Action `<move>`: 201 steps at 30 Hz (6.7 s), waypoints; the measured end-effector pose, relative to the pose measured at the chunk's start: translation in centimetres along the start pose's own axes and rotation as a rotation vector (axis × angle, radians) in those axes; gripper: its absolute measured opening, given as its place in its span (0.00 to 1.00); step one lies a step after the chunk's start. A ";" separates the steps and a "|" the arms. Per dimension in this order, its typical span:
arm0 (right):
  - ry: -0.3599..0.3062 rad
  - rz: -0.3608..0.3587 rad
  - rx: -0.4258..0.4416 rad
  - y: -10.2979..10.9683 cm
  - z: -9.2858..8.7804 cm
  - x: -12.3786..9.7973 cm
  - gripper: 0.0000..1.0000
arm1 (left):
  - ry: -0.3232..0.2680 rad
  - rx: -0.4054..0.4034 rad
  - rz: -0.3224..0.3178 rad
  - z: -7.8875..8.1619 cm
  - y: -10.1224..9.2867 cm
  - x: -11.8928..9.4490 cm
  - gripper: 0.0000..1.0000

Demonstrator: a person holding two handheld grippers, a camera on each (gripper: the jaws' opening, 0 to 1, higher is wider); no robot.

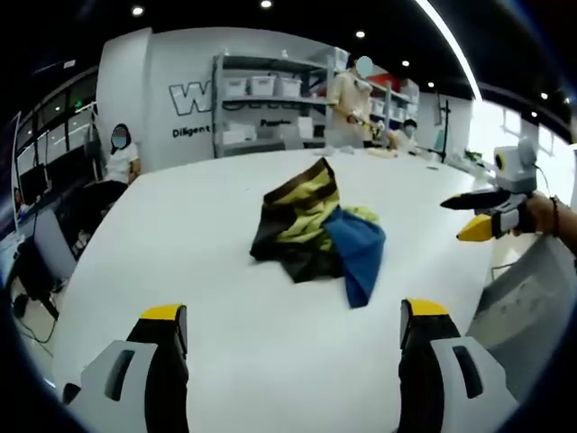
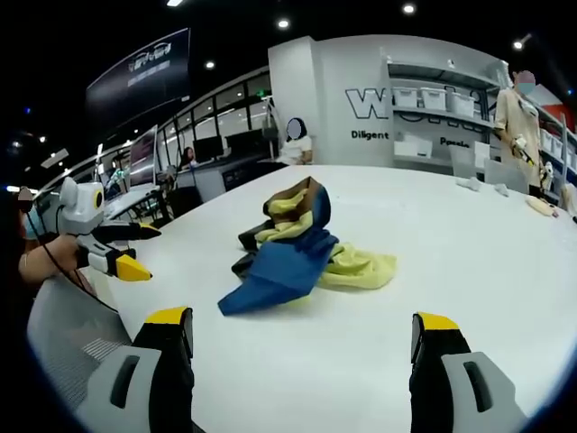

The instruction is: Fold the garment on the visible template until the final outline fits inside the template.

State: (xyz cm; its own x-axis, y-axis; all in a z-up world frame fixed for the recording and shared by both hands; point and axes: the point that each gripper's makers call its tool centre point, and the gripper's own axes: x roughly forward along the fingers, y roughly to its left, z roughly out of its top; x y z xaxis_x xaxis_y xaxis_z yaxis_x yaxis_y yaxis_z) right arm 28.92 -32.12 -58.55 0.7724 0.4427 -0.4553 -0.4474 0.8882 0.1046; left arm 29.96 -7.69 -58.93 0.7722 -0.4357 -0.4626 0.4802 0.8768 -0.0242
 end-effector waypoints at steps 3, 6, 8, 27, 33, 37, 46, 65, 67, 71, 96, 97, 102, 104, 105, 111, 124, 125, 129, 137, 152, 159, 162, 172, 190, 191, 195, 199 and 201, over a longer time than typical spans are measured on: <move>0.002 0.004 0.000 0.1 0.0 0.0 0.99 | 0.003 -0.011 -0.009 -0.1 -0.1 0.0 0.93; 0.002 0.008 0.006 0.1 -0.1 0.0 0.99 | -0.013 -0.033 -0.006 0.1 0.1 -0.1 0.93; -0.004 0.014 0.011 0.3 0.1 0.0 0.99 | -0.019 -0.058 -0.012 0.2 0.2 -0.1 0.93; -0.055 0.034 -0.012 0.8 2.7 -0.3 0.97 | -0.048 -0.097 0.001 1.1 0.8 -0.5 0.91; -0.086 0.069 -0.010 0.6 5.0 0.3 0.97 | -0.050 -0.103 0.031 2.2 2.5 0.0 0.87; -0.099 0.068 -0.043 0.0 6.3 0.9 0.96 | -0.060 -0.095 0.039 3.0 3.3 0.4 0.87; -0.082 0.080 -0.069 -1.0 7.5 2.6 0.94 | -0.031 -0.170 0.010 3.7 4.2 1.8 0.84; -0.086 0.045 -0.099 -5.3 9.5 7.8 0.80 | 0.000 -0.139 0.008 5.2 6.7 7.2 0.80; -0.080 0.046 -0.100 -5.6 9.5 8.5 0.79 | -0.004 -0.131 0.011 5.4 6.8 7.6 0.76; -0.068 0.065 -0.094 -5.9 9.5 9.9 0.77 | -0.020 -0.125 0.018 5.8 6.9 8.4 0.75; -0.008 0.156 -0.214 -6.9 7.9 18.4 0.43 | 0.078 -0.044 -0.078 2.6 6.4 16.0 0.60; -0.006 0.158 -0.211 -6.7 7.8 18.7 0.41 | 0.079 -0.049 -0.083 2.5 6.3 16.2 0.58; -0.002 0.178 -0.184 -6.3 7.3 19.9 0.30 | 0.091 -0.073 -0.119 1.9 5.9 17.2 0.49; -0.001 0.195 -0.178 -5.8 7.1 20.3 0.23 | 0.101 -0.080 -0.134 1.5 5.6 17.5 0.42; 0.002 0.197 -0.174 -5.6 7.0 20.4 0.19 | 0.106 -0.086 -0.143 1.4 5.5 17.6 0.39; 0.018 0.214 -0.161 -4.7 6.4 20.9 0.02 | 0.118 -0.091 -0.161 0.8 5.1 18.0 0.24; 0.046 0.218 -0.108 -5.2 6.3 20.4 0.00 | 0.084 -0.125 -0.142 1.6 4.9 17.9 0.00; 0.049 0.217 -0.110 -5.1 6.3 20.2 0.00 | 0.079 -0.117 -0.137 1.8 5.0 17.7 0.00; 0.046 0.211 -0.117 -5.6 6.8 19.6 0.00 | 0.054 -0.107 -0.121 2.8 5.7 17.0 0.00; 0.033 0.207 -0.096 -5.8 8.1 18.1 0.00 | 0.021 -0.102 -0.121 4.3 6.4 15.9 0.00; 0.003 0.172 -0.108 -6.6 9.3 15.6 0.00 | -0.014 -0.064 -0.093 6.2 7.8 13.9 0.00; -0.008 0.147 -0.119 -7.4 9.9 14.1 0.00 | -0.060 -0.035 -0.063 7.7 9.0 12.6 0.00; -0.027 0.134 -0.124 -7.7 10.6 13.4 0.00 | -0.072 -0.040 -0.049 8.2 9.6 12.2 0.00; 0.041 0.101 -0.133 -8.7 11.3 13.9 0.00 | -0.064 -0.027 -0.030 9.1 11.0 12.0 0.00; 0.027 -0.004 -0.179 -11.2 17.4 18.7 0.00 | -0.064 0.039 0.010 12.9 14.4 14.2 0.00; 0.026 -0.012 -0.173 -11.4 17.6 19.2 0.00 | -0.055 0.032 0.010 12.7 14.6 14.6 0.00; 0.033 -0.031 -0.190 -11.8 17.6 20.6 0.00 | -0.037 0.021 0.014 12.3 15.1 15.7 0.00; 0.064 -0.058 -0.154 -12.6 16.5 21.9 0.00 | 0.051 -0.012 0.034 10.1 16.1 17.0 0.00; 0.116 -0.063 -0.142 -13.0 14.8 22.6 0.00 | 0.068 -0.033 0.026 9.2 16.1 17.5 0.00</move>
State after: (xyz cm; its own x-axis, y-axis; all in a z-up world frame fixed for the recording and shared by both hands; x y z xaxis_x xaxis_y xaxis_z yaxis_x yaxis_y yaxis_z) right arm 58.80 -31.84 -57.14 0.7476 0.3624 -0.5566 -0.4653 0.8837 -0.0496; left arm 55.03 -3.04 -59.29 0.7537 -0.3983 -0.5227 0.4454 0.8945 -0.0394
